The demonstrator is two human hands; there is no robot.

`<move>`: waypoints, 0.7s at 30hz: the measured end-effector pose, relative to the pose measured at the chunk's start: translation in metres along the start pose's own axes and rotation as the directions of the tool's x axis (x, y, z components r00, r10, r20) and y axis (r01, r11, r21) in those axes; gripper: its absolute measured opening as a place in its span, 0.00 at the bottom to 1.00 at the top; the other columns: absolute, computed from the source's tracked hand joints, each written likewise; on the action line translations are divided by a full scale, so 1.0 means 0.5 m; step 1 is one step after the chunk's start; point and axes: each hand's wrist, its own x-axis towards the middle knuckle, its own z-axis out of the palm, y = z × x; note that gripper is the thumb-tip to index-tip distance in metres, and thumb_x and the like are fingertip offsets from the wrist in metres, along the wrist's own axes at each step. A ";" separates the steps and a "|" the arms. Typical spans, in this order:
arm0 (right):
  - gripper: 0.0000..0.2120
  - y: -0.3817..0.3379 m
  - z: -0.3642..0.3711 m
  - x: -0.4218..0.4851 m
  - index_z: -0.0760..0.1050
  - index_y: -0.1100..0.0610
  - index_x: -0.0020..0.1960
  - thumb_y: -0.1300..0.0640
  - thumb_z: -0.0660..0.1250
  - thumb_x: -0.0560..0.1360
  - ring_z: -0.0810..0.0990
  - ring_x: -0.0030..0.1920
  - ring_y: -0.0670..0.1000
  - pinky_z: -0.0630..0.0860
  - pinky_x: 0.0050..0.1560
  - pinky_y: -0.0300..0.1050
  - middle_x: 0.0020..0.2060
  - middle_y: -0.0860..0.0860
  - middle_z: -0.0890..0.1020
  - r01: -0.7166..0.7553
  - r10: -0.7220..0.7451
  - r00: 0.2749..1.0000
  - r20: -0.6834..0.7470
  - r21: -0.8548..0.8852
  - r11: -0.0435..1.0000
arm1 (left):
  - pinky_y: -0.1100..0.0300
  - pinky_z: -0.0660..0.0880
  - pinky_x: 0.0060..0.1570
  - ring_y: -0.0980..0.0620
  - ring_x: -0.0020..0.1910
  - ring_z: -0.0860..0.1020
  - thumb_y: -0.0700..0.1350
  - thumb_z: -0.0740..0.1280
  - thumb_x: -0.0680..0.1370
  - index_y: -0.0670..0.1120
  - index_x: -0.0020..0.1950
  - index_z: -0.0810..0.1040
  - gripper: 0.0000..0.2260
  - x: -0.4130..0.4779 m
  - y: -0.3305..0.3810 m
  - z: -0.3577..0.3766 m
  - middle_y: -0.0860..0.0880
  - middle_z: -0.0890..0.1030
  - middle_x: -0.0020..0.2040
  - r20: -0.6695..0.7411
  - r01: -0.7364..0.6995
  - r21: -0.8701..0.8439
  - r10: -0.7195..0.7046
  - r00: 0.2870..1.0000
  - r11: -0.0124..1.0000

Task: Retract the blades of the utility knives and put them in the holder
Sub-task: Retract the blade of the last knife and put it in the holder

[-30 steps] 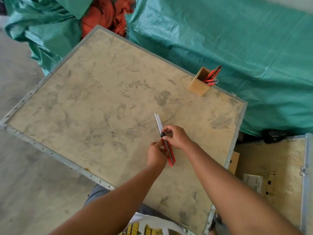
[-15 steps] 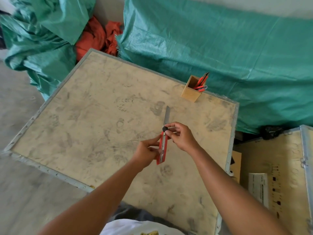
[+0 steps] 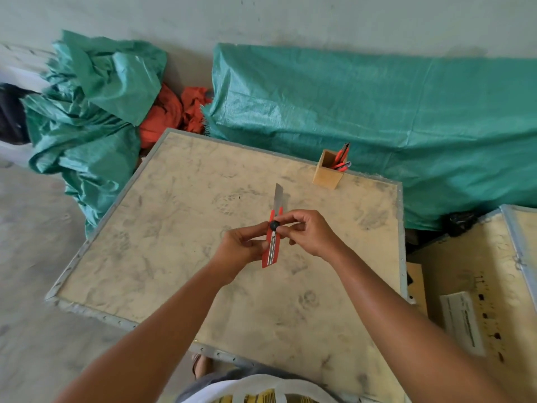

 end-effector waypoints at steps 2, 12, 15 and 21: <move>0.12 -0.021 0.011 -0.006 0.85 0.55 0.57 0.63 0.75 0.75 0.87 0.43 0.52 0.81 0.38 0.39 0.50 0.51 0.88 0.009 -0.009 1.000 -0.019 0.004 1.000 | 0.50 0.83 0.50 0.49 0.49 0.84 0.31 0.69 0.76 0.42 0.65 0.79 0.19 -0.008 0.014 -0.023 0.45 0.85 0.58 0.028 -0.003 0.000 0.003 1.000 1.000; 0.12 -0.112 0.084 -0.026 0.87 0.53 0.53 0.60 0.79 0.71 0.84 0.54 0.48 0.80 0.61 0.46 0.56 0.49 0.84 0.099 -0.091 0.995 0.046 -0.209 0.973 | 0.50 0.83 0.48 0.43 0.52 0.85 0.27 0.67 0.76 0.38 0.66 0.77 0.20 -0.011 0.063 -0.125 0.43 0.82 0.62 0.097 0.008 -0.067 -0.001 0.995 0.998; 0.12 -0.132 0.104 -0.026 0.87 0.50 0.53 0.58 0.79 0.71 0.81 0.57 0.48 0.79 0.57 0.43 0.58 0.48 0.81 0.095 -0.088 0.995 0.038 -0.282 0.955 | 0.48 0.83 0.48 0.39 0.53 0.84 0.27 0.65 0.77 0.38 0.66 0.77 0.19 -0.004 0.082 -0.141 0.44 0.83 0.62 0.104 0.007 -0.100 0.004 0.995 0.995; 0.12 -0.141 0.119 -0.031 0.85 0.49 0.57 0.56 0.77 0.74 0.82 0.49 0.47 0.78 0.47 0.37 0.54 0.48 0.82 0.107 -0.140 0.984 -0.105 -0.273 0.956 | 0.53 0.83 0.49 0.43 0.55 0.84 0.29 0.66 0.77 0.40 0.67 0.77 0.19 0.015 0.107 -0.154 0.46 0.82 0.63 0.148 0.020 -0.112 -0.003 0.989 0.994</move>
